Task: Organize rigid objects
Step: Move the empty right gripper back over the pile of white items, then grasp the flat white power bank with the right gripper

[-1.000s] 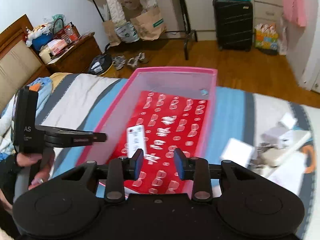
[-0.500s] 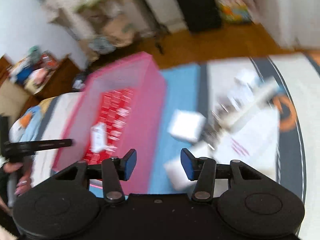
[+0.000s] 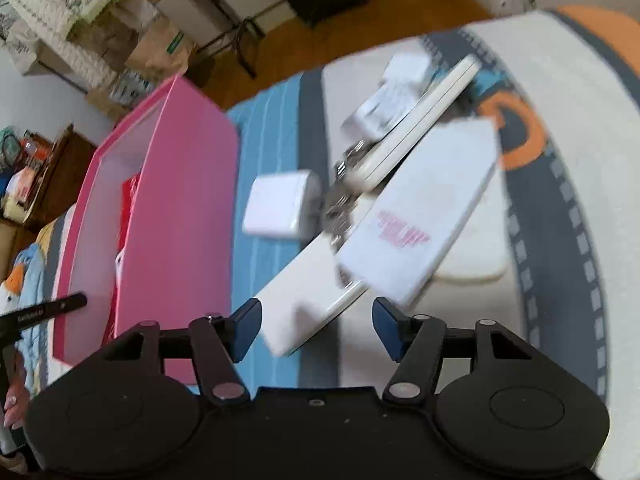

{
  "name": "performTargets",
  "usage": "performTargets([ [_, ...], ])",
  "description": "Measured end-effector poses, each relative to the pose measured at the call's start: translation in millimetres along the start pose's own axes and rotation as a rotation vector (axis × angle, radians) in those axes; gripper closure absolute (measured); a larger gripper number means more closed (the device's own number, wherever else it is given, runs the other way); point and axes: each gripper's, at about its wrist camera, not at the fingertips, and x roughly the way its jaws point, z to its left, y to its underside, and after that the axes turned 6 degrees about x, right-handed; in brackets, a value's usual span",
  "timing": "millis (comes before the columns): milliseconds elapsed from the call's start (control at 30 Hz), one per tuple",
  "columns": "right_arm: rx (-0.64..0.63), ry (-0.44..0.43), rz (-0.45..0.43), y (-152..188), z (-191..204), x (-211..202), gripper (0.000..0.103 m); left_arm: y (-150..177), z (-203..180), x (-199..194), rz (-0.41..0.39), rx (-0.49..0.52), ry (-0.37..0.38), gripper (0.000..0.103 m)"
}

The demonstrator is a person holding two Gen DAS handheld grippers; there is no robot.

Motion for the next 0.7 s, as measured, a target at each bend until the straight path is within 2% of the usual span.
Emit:
performTargets([
  [100, 0.08, -0.017, -0.019, -11, -16, -5, 0.033, 0, -1, 0, -0.003, -0.002, -0.002, 0.098],
  [300, 0.144, 0.07, -0.059, -18, -40, -7, 0.033, 0, 1, 2, 0.002, -0.014, -0.005, 0.098],
  [367, 0.114, 0.121, -0.106, -20, -38, -6, 0.033, 0, 2, 3, 0.004, -0.022, -0.004, 0.098],
  [467, 0.045, 0.186, -0.221, -19, -27, -1, 0.033, 0, 1, 3, 0.002, -0.023, 0.002, 0.098],
  [533, -0.004, 0.212, -0.217, -19, -19, 11, 0.032, 0, 0, 3, 0.003, -0.022, -0.002, 0.098],
  [567, -0.007, 0.225, -0.224, -20, -18, 14, 0.028, 0, -1, 3, 0.003, -0.021, -0.004, 0.098],
  [700, -0.079, 0.308, -0.274, -14, -6, 23, 0.023, 0, 0, 2, 0.001, -0.024, -0.001, 0.098],
])
